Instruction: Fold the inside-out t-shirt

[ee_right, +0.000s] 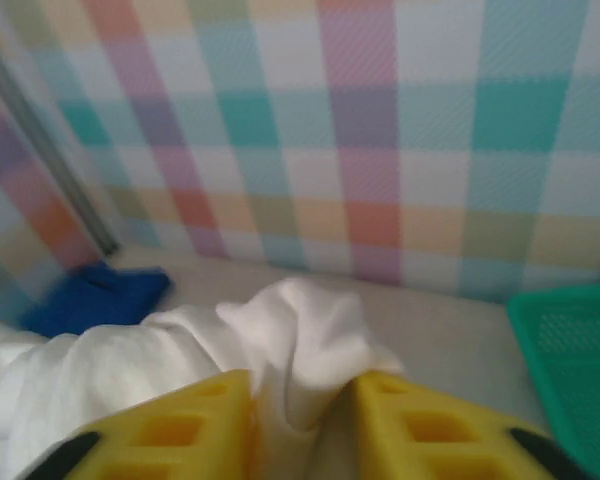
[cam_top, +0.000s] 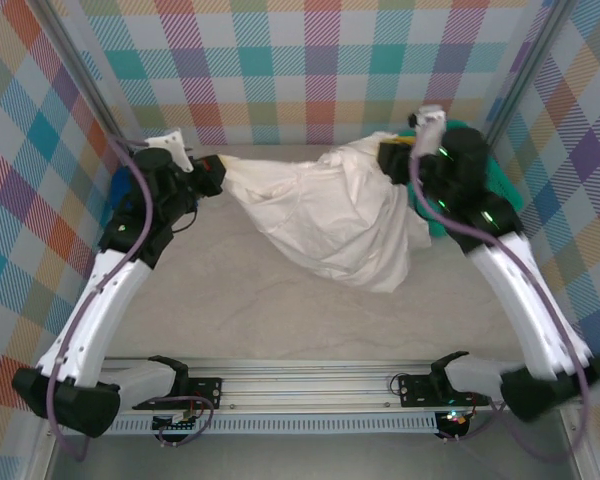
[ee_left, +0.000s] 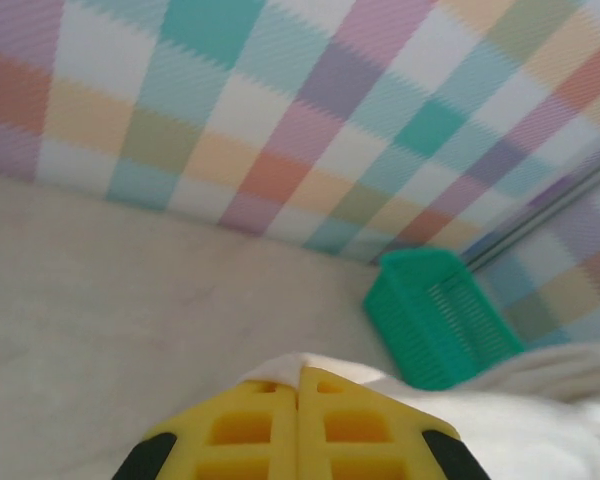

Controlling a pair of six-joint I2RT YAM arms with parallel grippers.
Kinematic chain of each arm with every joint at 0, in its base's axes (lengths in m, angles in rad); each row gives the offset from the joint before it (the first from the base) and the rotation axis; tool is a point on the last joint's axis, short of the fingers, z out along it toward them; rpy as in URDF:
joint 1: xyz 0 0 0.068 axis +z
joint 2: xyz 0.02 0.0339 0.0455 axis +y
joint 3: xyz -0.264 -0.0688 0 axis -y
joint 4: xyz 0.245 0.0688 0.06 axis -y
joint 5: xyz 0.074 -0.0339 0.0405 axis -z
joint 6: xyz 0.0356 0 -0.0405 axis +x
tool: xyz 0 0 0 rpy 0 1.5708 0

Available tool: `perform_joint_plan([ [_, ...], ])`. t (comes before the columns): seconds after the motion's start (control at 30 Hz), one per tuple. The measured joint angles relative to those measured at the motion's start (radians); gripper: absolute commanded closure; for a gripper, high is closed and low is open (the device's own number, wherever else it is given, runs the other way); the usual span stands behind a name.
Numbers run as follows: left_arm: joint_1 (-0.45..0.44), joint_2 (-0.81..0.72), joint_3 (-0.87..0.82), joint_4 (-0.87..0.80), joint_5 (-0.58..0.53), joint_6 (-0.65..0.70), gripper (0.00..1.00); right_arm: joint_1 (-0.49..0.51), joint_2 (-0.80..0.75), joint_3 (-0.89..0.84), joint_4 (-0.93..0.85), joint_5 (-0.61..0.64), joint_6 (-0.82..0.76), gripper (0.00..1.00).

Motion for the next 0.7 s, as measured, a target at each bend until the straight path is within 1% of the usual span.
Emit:
perform_joint_plan([
  [0.03, 0.003, 0.033, -0.018, -0.002, -0.010, 0.000, 1.00, -0.017, 0.105, 0.034, -0.004, 0.010, 0.008, 0.42],
  [0.07, 0.006, 0.071, -0.031, -0.002, -0.018, 0.000, 1.00, -0.026, 0.183, 0.032, 0.007, 0.010, 0.012, 0.37],
  [0.1, 0.012, 0.124, -0.039, -0.004, -0.026, 0.000, 1.00, -0.033, 0.248, 0.000, 0.015, 0.008, 0.019, 0.32],
  [0.13, 0.018, 0.190, -0.040, -0.004, -0.032, 0.000, 1.00, -0.041, 0.283, -0.075, 0.019, 0.000, 0.027, 0.29],
  [0.2, 0.031, 0.307, -0.040, 0.001, -0.042, 0.000, 1.00, -0.045, 0.285, -0.233, -0.011, -0.034, 0.047, 0.28],
  [0.27, 0.042, 0.407, -0.039, 0.000, -0.048, -0.001, 1.00, -0.030, 0.251, -0.364, -0.057, -0.079, 0.065, 0.27],
  [0.37, 0.050, 0.507, -0.032, -0.007, -0.047, 0.000, 1.00, 0.072, 0.155, -0.500, -0.082, -0.108, 0.084, 0.25],
  [0.43, 0.050, 0.526, -0.024, -0.011, -0.047, 0.000, 1.00, 0.163, 0.078, -0.578, -0.067, -0.128, 0.096, 0.25],
  [0.5, 0.050, 0.525, -0.008, -0.014, -0.047, 0.001, 1.00, 0.230, 0.024, -0.647, -0.041, -0.146, 0.106, 0.25],
  [0.57, 0.051, 0.521, 0.007, -0.012, -0.047, 0.002, 1.00, 0.282, 0.016, -0.695, -0.013, -0.147, 0.111, 0.25],
  [0.7, 0.051, 0.507, 0.008, -0.010, -0.048, 0.012, 1.00, 0.403, 0.112, -0.711, 0.051, -0.095, 0.074, 0.37],
])
